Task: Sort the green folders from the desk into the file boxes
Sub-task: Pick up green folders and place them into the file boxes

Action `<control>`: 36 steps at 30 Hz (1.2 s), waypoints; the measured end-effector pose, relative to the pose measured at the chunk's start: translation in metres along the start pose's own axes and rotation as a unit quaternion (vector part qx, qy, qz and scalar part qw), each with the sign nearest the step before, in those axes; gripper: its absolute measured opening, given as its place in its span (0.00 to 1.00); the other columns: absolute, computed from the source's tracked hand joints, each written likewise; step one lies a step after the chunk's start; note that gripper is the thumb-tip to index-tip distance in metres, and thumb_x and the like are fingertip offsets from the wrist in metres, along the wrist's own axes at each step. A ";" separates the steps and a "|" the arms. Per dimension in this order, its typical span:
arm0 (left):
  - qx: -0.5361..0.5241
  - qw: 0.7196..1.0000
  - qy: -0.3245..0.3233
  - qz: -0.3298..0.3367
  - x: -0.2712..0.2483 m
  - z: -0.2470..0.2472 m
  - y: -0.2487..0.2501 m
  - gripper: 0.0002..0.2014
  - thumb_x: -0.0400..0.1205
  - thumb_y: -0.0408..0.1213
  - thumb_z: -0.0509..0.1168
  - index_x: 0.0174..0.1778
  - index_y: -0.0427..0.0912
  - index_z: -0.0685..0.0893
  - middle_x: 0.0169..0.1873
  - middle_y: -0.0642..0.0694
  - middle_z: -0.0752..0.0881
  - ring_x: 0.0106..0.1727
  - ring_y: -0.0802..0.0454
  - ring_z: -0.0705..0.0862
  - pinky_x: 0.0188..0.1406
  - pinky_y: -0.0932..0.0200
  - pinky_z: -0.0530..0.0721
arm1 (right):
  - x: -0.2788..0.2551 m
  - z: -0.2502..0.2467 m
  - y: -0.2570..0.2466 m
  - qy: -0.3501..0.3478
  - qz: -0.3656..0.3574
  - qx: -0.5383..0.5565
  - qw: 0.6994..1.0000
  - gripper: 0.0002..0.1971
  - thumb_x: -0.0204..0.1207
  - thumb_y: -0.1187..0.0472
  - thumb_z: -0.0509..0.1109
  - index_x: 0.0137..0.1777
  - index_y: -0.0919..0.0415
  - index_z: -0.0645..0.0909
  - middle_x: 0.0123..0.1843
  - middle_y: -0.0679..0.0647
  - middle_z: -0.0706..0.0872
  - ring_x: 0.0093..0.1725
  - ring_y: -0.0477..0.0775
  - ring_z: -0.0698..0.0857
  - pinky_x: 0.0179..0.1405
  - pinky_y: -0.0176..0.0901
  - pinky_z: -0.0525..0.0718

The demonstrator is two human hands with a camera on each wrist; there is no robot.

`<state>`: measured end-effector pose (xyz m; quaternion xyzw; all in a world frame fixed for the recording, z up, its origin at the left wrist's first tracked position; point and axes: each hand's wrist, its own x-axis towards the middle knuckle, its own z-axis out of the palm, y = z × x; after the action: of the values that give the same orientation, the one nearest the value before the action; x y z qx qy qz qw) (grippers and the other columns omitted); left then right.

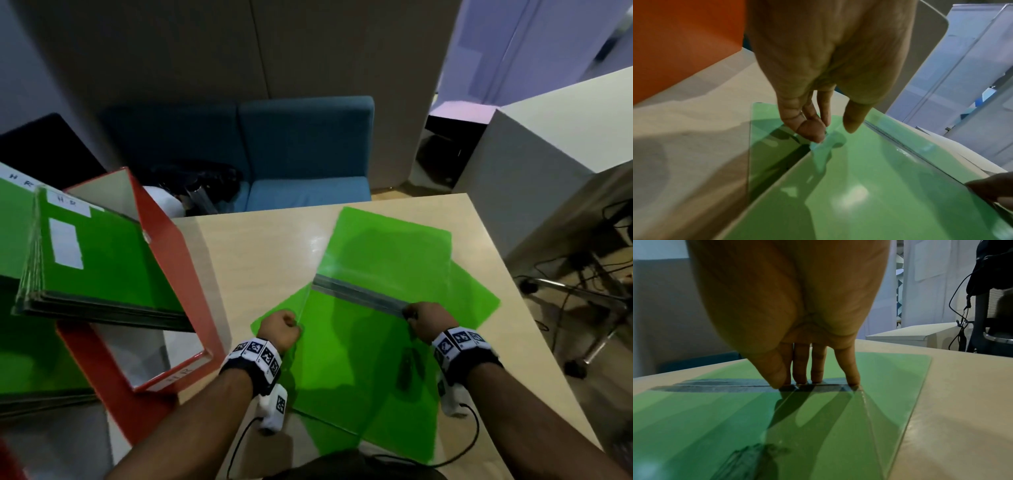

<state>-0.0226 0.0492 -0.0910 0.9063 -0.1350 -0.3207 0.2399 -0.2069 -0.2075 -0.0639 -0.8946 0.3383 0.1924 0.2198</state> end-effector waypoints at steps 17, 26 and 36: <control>-0.190 0.921 0.137 0.311 -0.044 -0.099 0.109 0.15 0.78 0.23 0.69 0.55 0.45 0.83 0.45 0.54 0.83 0.42 0.69 0.78 0.44 0.77 0.75 | -0.002 -0.074 -0.052 0.187 -0.114 0.191 0.957 0.22 0.79 0.66 0.68 0.73 0.58 0.76 0.66 0.59 0.84 0.65 0.60 0.82 0.61 0.41 0.74; -0.065 0.832 0.292 0.468 -0.075 -0.156 0.137 0.12 0.78 0.26 0.70 0.48 0.49 0.88 0.43 0.56 0.84 0.45 0.58 0.83 0.46 0.55 0.85 | -0.011 -0.119 -0.089 0.212 -0.201 0.399 0.869 0.32 0.77 0.29 0.52 0.65 0.49 0.82 0.64 0.51 0.85 0.65 0.50 0.83 0.66 0.48 0.78; 0.152 0.778 0.317 0.521 -0.082 -0.137 0.126 0.16 0.82 0.37 0.57 0.50 0.54 0.91 0.43 0.57 0.87 0.46 0.50 0.76 0.46 0.56 0.67 | -0.054 -0.128 -0.130 0.056 -0.294 0.427 0.854 0.37 0.63 0.20 0.59 0.65 0.43 0.80 0.61 0.48 0.87 0.56 0.48 0.88 0.53 0.46 0.86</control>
<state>-0.0080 0.0231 0.1098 0.7727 -0.5501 0.1829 0.2588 -0.1295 -0.1588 0.1027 -0.7798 0.1203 -0.0946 0.6070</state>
